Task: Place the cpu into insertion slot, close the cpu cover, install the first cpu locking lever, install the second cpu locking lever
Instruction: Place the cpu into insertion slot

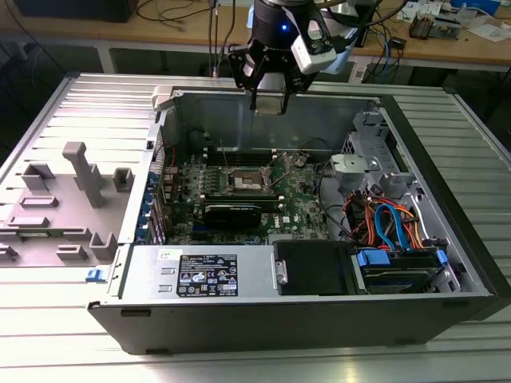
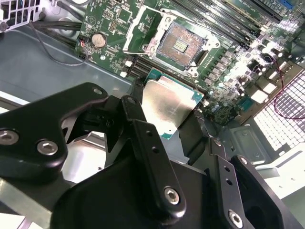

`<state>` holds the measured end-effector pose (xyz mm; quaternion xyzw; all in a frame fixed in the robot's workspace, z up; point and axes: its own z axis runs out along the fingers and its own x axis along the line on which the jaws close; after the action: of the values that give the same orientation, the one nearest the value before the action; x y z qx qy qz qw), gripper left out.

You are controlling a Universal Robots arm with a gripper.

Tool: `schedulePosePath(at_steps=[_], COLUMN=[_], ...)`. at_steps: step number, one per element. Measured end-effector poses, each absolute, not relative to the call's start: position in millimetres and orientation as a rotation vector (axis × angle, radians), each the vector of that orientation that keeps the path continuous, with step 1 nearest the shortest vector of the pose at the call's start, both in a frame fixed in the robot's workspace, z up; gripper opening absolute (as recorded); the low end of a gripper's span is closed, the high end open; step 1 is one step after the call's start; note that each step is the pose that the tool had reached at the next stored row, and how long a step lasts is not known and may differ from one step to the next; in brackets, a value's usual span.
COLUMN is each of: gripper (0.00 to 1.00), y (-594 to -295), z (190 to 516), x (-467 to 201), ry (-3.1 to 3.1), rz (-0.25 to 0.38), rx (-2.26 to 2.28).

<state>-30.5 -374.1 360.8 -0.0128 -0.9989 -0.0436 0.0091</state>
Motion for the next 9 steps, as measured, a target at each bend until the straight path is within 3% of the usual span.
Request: schedulePosePath(at_steps=[9], gripper=[0.55], y=[-378.8], z=[360.8], x=[-30.6], ry=[-3.120], rz=[-0.136], rx=[-0.040])
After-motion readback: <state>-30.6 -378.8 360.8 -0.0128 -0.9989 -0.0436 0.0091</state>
